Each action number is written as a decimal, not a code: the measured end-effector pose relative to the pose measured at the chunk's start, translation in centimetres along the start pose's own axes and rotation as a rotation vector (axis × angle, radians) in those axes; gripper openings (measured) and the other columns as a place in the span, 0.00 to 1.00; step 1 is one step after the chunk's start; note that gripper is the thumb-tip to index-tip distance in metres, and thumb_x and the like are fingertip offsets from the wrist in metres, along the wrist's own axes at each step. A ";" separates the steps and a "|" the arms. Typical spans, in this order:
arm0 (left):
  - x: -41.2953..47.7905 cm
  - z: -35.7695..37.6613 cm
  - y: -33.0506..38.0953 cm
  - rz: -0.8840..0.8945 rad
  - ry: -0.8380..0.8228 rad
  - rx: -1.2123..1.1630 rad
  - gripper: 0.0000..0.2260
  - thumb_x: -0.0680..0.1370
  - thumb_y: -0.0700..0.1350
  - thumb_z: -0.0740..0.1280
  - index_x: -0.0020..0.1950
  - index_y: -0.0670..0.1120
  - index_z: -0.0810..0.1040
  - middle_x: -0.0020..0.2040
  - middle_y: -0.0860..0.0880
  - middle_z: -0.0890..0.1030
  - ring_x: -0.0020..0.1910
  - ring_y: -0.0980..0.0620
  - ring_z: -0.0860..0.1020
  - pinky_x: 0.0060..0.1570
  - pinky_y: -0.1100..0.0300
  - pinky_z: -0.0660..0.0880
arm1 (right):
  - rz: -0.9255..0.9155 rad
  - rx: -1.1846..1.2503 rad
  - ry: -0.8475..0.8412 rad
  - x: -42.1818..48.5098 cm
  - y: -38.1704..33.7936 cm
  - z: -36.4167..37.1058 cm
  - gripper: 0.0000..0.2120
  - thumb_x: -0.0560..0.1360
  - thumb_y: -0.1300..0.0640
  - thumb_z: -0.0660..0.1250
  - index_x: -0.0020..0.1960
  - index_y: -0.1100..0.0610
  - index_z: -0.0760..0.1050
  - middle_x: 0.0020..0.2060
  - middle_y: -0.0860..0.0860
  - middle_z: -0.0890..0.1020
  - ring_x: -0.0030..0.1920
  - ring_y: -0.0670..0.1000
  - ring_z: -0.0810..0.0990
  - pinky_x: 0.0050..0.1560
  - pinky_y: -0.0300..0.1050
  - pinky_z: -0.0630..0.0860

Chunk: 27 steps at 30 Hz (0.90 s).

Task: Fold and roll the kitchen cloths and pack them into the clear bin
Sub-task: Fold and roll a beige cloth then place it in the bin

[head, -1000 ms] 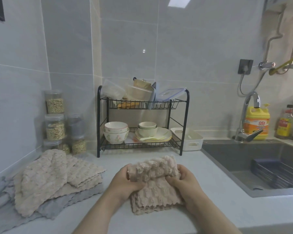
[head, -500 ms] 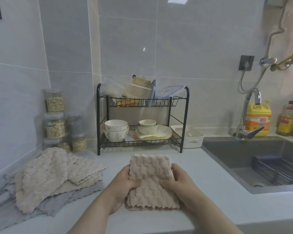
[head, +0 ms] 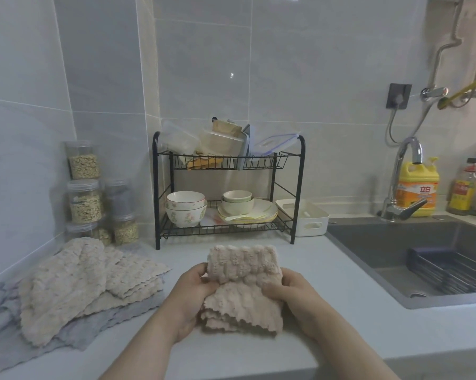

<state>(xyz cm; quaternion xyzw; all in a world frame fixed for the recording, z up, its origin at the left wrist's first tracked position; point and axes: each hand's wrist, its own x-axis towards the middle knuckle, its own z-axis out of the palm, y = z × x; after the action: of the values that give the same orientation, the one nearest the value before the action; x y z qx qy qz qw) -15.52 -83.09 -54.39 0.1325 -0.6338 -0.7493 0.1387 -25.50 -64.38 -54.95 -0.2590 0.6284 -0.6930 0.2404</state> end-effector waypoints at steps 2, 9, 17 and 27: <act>-0.3 0.2 0.1 0.011 0.025 -0.018 0.14 0.74 0.25 0.61 0.53 0.39 0.79 0.48 0.37 0.84 0.45 0.40 0.83 0.47 0.47 0.80 | -0.029 -0.037 0.063 0.0 -0.1 0.0 0.10 0.68 0.68 0.68 0.49 0.65 0.79 0.51 0.71 0.80 0.46 0.62 0.81 0.50 0.59 0.75; -0.2 -0.1 0.3 0.012 0.047 -0.165 0.16 0.74 0.24 0.59 0.50 0.38 0.81 0.45 0.34 0.83 0.41 0.40 0.84 0.40 0.51 0.82 | -0.129 -0.008 -0.080 -0.1 0.1 -0.1 0.21 0.68 0.66 0.66 0.61 0.58 0.78 0.54 0.65 0.81 0.50 0.57 0.80 0.51 0.52 0.72; 1.2 -1.2 -0.7 -0.072 0.118 -0.136 0.19 0.72 0.24 0.55 0.36 0.42 0.81 0.42 0.35 0.77 0.42 0.40 0.71 0.40 0.48 0.71 | -0.001 0.091 0.165 0.7 0.4 -0.4 0.15 0.65 0.74 0.58 0.32 0.60 0.79 0.37 0.60 0.80 0.41 0.59 0.73 0.37 0.46 0.67; -0.2 0.2 -0.4 -0.026 0.042 0.129 0.21 0.69 0.29 0.73 0.59 0.42 0.74 0.54 0.47 0.75 0.54 0.51 0.75 0.37 0.64 0.73 | -0.067 -0.034 0.211 -0.5 -0.1 0.2 0.25 0.60 0.61 0.73 0.57 0.55 0.75 0.48 0.56 0.81 0.45 0.58 0.82 0.41 0.47 0.80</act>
<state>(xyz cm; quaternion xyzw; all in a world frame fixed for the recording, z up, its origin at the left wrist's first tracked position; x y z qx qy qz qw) -15.44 -82.74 -54.77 0.1652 -0.6759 -0.7057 0.1335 -24.96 -64.19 -54.90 -0.2094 0.6528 -0.7135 0.1450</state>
